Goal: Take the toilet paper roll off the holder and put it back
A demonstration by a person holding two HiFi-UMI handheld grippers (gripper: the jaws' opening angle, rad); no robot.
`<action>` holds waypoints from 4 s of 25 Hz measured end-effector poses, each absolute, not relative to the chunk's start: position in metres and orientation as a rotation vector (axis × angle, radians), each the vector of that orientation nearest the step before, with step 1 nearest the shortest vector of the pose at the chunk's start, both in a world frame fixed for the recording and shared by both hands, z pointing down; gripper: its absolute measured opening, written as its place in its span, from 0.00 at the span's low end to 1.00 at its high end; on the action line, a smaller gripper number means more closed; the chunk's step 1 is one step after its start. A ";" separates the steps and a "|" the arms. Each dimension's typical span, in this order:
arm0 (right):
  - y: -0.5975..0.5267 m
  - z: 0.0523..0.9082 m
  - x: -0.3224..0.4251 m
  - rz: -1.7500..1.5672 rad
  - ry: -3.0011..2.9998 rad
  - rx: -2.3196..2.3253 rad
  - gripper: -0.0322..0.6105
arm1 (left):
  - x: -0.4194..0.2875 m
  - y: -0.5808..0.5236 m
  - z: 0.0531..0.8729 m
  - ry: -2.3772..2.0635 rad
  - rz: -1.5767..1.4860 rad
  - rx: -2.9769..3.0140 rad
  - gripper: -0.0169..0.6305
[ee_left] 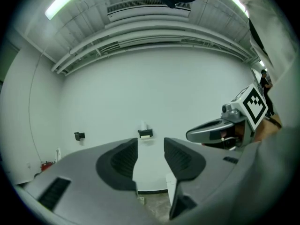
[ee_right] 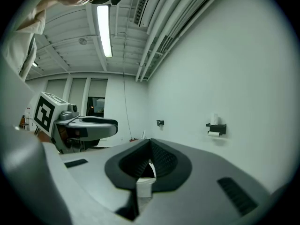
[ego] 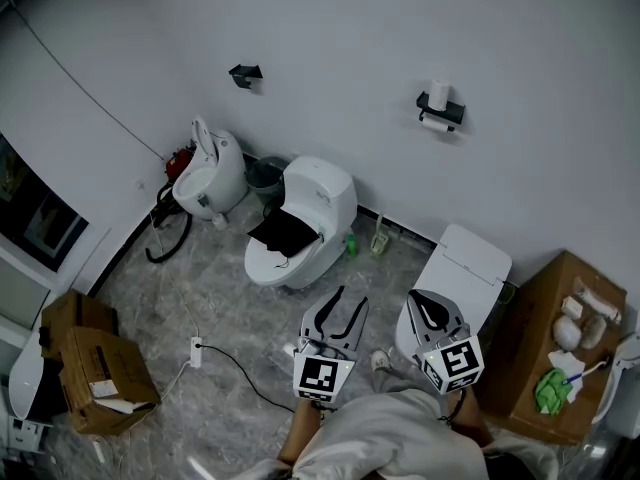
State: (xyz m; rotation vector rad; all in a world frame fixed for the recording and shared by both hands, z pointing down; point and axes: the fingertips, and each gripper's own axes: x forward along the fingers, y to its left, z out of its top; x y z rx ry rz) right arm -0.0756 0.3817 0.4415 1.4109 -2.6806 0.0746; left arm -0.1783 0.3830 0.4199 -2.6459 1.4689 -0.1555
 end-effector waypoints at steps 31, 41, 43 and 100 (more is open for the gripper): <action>0.213 0.444 -0.029 0.119 -2.698 1.419 0.04 | -0.140 0.217 0.413 1.481 -0.230 -2.618 0.31; 0.201 0.444 -0.013 0.112 -2.653 1.504 0.05 | -0.126 0.197 0.412 1.409 -0.208 -2.648 0.31; 0.198 0.444 -0.009 0.112 -2.643 1.525 0.04 | -0.123 0.191 0.413 1.391 -0.205 -2.656 0.31; -0.017 0.444 -0.025 0.163 -2.139 2.118 0.05 | -0.120 -0.082 0.420 0.672 -0.121 -2.946 0.31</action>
